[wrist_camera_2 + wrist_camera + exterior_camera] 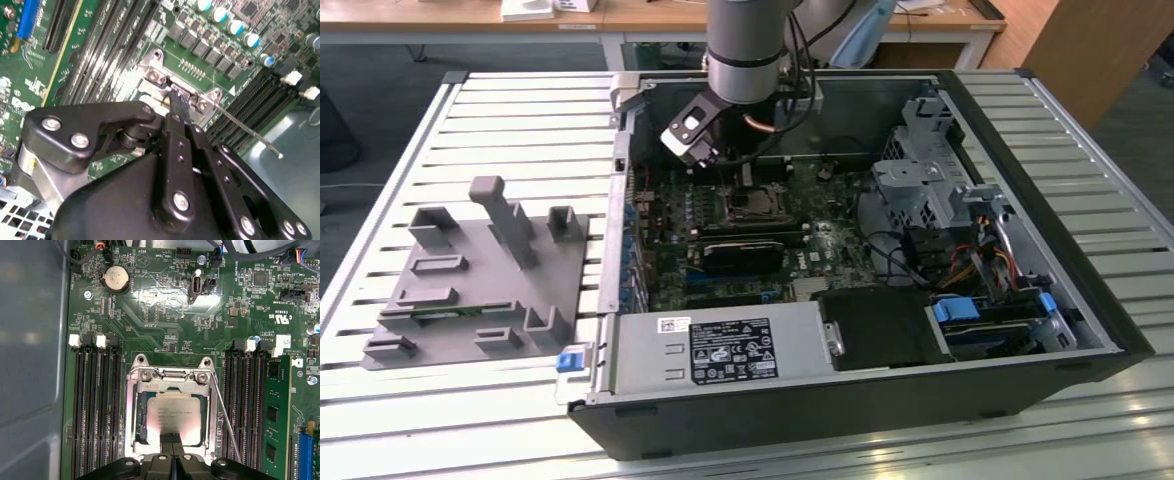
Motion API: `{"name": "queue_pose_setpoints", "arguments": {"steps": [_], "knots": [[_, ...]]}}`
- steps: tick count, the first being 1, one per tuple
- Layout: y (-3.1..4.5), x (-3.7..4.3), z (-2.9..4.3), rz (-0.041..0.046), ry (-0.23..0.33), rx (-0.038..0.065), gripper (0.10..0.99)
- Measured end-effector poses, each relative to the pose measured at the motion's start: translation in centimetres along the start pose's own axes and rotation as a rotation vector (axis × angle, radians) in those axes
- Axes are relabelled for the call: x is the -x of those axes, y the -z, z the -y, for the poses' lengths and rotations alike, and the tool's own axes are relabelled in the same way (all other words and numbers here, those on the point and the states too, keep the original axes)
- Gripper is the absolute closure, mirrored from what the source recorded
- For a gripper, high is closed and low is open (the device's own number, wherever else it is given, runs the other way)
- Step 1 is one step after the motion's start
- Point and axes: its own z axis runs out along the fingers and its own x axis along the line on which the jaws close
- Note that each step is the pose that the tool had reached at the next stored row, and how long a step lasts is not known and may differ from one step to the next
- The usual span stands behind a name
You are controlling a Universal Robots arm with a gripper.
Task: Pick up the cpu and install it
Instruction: 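Close the cpu cover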
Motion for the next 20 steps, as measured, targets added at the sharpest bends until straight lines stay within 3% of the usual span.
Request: {"name": "queue_pose_setpoints", "arguments": {"steps": [7,13,20], "knots": [[0.00,-0.02,-0.30,-0.0006,0.000,0.001,0.980],[0.77,0.00,-0.34,-0.0006,0.000,0.000,0.980],[0.77,0.03,-1.48,-0.0005,0.000,0.000,0.980]]}}
